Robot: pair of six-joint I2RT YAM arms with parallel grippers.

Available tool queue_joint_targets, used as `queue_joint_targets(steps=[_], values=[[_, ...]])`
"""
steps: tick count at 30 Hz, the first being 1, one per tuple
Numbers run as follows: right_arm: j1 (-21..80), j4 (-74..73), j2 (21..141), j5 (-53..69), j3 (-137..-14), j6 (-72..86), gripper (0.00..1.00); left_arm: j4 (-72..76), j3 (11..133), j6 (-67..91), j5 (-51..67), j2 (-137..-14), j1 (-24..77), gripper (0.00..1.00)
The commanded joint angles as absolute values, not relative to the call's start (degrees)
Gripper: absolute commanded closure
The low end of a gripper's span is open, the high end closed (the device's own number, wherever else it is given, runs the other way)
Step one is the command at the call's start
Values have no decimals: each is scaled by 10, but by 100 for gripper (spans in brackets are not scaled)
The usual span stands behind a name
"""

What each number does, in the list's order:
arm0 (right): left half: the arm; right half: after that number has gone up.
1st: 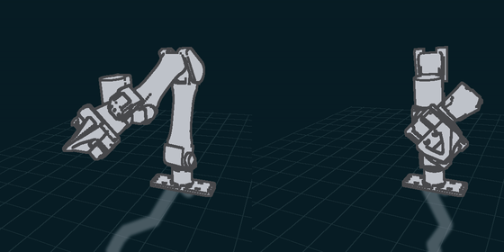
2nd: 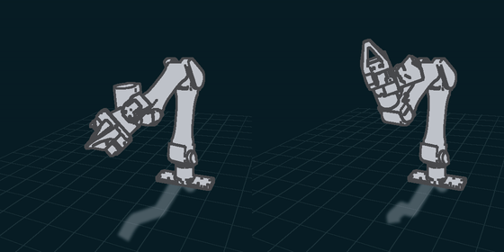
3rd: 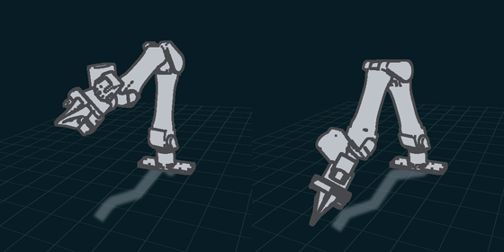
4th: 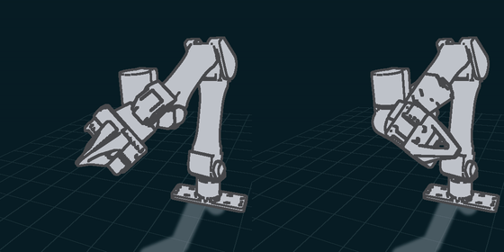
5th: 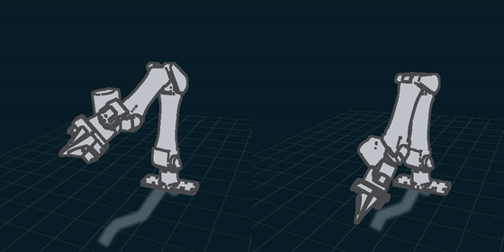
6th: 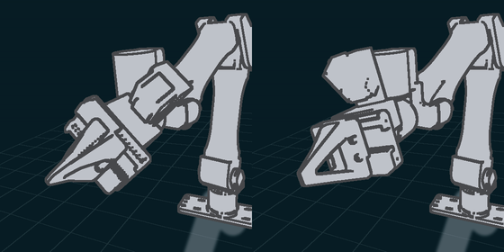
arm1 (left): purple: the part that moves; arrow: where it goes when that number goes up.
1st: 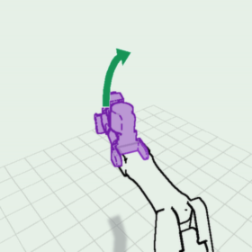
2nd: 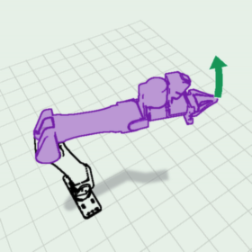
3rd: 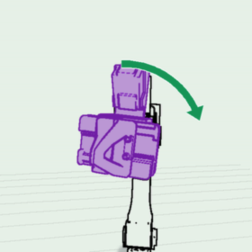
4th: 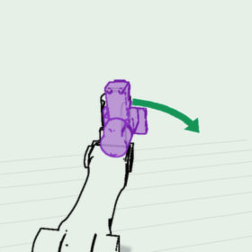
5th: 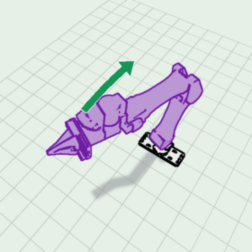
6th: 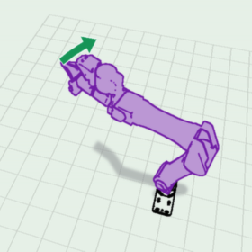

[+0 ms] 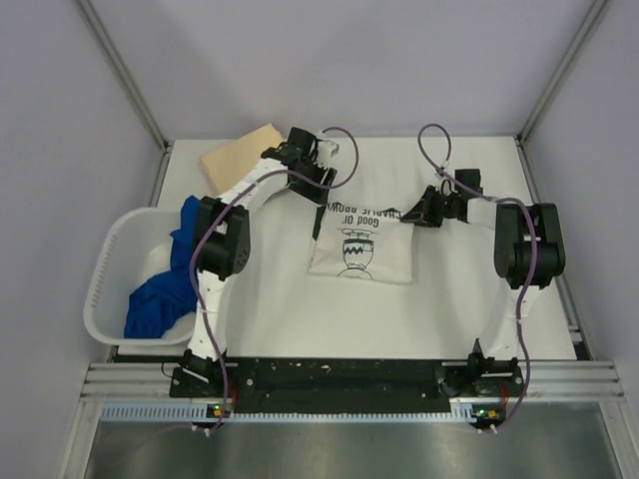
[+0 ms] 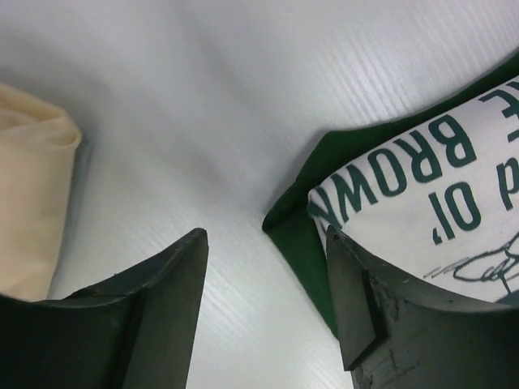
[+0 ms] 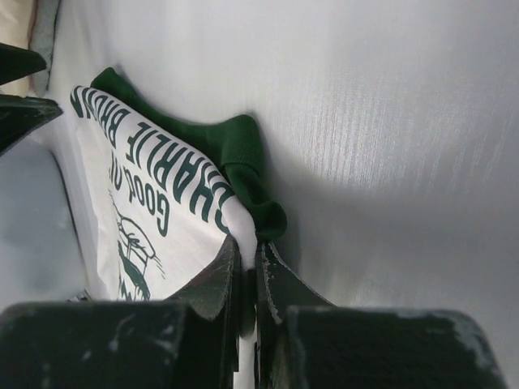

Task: Fold and stack the t-shirts
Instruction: Put the neatly folded tshirt into the corner of the board with both arms

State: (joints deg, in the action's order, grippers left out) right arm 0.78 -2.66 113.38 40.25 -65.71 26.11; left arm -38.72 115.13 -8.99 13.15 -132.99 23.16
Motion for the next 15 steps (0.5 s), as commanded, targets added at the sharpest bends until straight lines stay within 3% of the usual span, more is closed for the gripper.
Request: queue_joint_targets(steps=[1, 3, 6, 8, 15], values=[[22, -27, 1148, 398, -693, 241, 100, -359, 1095, -59, 145, -1236, 210, 30], [29, -32, 1157, 397, -709, 241, 100, -353, 1070, -39, 176, -1235, 207, 19], [46, -53, 1177, 389, -744, 231, 100, -370, 1078, -15, 216, -1262, 207, 16], [54, -71, 1186, 387, -764, 225, 100, -375, 1085, -2, 243, -1286, 206, 7], [62, -76, 1189, 387, -774, 223, 100, -404, 1102, 32, 237, -1330, 198, 6]])
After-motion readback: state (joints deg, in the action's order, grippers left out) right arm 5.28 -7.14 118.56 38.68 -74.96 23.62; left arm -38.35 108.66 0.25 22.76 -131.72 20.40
